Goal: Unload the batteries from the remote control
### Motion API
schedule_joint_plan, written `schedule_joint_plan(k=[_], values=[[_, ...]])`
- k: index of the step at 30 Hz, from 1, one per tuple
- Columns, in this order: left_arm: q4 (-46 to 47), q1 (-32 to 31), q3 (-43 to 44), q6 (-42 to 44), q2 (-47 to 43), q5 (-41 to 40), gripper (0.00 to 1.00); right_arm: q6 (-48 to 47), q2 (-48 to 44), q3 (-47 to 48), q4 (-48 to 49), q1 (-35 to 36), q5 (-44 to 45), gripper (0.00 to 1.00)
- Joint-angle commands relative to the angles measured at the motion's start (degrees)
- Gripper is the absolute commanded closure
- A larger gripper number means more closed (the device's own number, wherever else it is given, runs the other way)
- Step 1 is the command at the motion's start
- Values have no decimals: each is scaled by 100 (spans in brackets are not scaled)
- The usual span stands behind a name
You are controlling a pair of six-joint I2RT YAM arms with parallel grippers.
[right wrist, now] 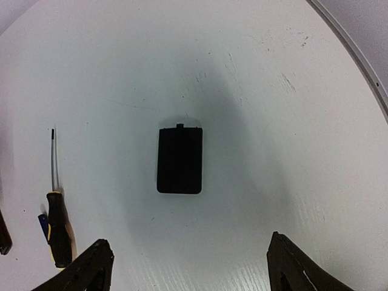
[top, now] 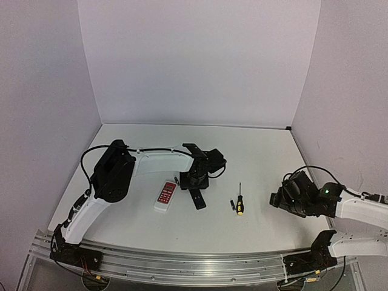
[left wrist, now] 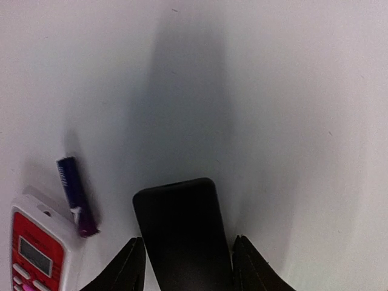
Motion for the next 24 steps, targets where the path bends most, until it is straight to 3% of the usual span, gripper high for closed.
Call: schedule_joint_plan(k=[1,6,13,19,24], values=[[-809,225,-251,-919,-301,-412,47,182,145,82,-95,-6,152,17],[-797,227,-158,-933,-317,-332,42,79,374,250,-102,-6,159,17],[-351,219,-207,-413,-624,-107,21,-174,810,596,-103,-21,70,16],[36,179,-528,-44,-1467,4,2,-335,1297,981,-104,-270,-264,16],[1026,125,-1101,1035,-2576,443,0,-693,1515,1296,-151,-749,-1038,16]])
